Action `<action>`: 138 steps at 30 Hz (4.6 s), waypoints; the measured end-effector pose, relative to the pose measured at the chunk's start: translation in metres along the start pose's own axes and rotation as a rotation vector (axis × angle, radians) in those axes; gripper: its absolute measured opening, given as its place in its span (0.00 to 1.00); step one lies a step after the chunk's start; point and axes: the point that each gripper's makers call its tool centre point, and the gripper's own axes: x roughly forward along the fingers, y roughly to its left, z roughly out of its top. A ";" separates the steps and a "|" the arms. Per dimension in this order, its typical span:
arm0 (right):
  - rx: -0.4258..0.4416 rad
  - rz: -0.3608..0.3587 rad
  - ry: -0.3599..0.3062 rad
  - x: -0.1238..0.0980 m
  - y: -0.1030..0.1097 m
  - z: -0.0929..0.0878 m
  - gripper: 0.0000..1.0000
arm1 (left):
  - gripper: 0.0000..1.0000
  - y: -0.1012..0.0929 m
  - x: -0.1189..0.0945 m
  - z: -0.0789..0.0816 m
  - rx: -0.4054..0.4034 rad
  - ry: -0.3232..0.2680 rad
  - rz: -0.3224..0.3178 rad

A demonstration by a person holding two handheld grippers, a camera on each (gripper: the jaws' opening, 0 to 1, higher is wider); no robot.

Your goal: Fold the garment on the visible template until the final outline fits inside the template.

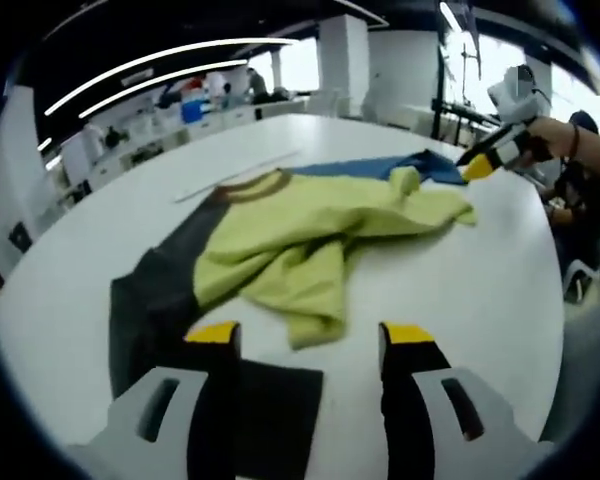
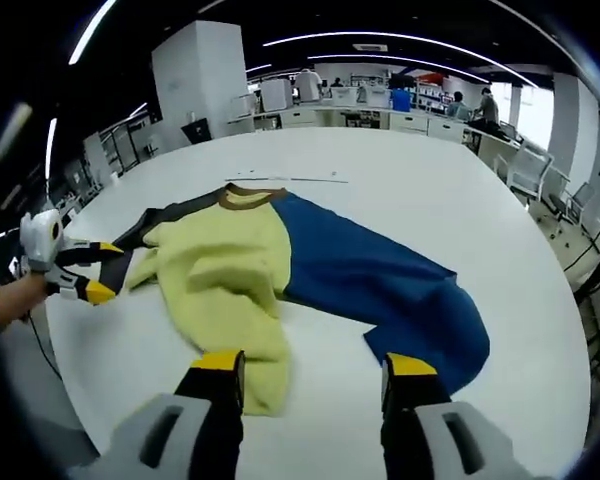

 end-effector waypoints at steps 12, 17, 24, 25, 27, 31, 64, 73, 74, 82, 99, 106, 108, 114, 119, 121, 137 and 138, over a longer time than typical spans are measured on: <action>0.060 -0.028 0.011 0.001 0.017 -0.026 0.39 | 0.33 -0.009 0.013 -0.007 -0.002 0.014 -0.003; 0.067 -0.037 0.020 0.008 0.022 -0.034 0.35 | 0.29 -0.008 0.016 -0.009 0.019 0.024 0.008; 0.084 -0.046 0.028 0.014 0.030 -0.041 0.30 | 0.24 -0.005 0.018 -0.011 0.021 0.032 0.028; 0.088 -0.051 0.027 0.014 0.031 -0.042 0.29 | 0.23 -0.005 0.018 -0.011 0.019 0.032 0.031; 0.117 -0.079 0.026 0.015 0.032 -0.044 0.29 | 0.21 -0.005 0.019 -0.009 0.022 0.034 0.039; 0.138 -0.124 0.024 0.017 0.035 -0.046 0.23 | 0.17 -0.007 0.023 -0.007 0.048 0.033 0.041; 0.130 -0.145 0.049 -0.011 0.035 -0.048 0.00 | 0.00 -0.011 -0.007 -0.005 -0.121 0.030 0.012; 0.091 -0.083 0.082 -0.028 0.041 -0.058 0.00 | 0.00 -0.020 -0.034 -0.020 -0.149 0.072 -0.002; 0.091 -0.075 0.087 -0.029 0.042 -0.060 0.00 | 0.00 -0.021 -0.035 -0.020 -0.156 0.073 -0.006; 0.097 0.020 0.111 -0.040 0.053 -0.068 0.00 | 0.00 -0.025 -0.056 -0.029 -0.199 0.074 -0.019; 0.016 0.127 0.184 -0.053 0.054 -0.086 0.00 | 0.00 -0.028 -0.094 -0.056 -0.224 0.155 -0.029; 0.017 0.146 0.193 -0.053 0.051 -0.088 0.00 | 0.00 -0.030 -0.110 -0.072 -0.288 0.196 -0.042; 0.022 0.146 0.198 -0.053 0.051 -0.090 0.00 | 0.00 -0.031 -0.112 -0.076 -0.316 0.204 -0.040; 0.016 0.146 0.209 -0.052 0.055 -0.095 0.00 | 0.00 -0.033 -0.114 -0.086 -0.310 0.244 -0.035; -0.017 0.139 0.237 -0.052 0.054 -0.103 0.00 | 0.00 -0.036 -0.119 -0.091 -0.362 0.258 -0.044; -0.014 0.141 0.241 -0.051 0.055 -0.105 0.00 | 0.00 -0.038 -0.122 -0.099 -0.375 0.304 -0.044; -0.015 0.120 0.236 -0.043 0.051 -0.113 0.00 | 0.03 -0.040 -0.115 -0.105 -0.338 0.309 -0.060; 0.004 0.106 0.222 -0.043 0.050 -0.111 0.03 | 0.07 -0.041 -0.116 -0.107 -0.333 0.314 -0.059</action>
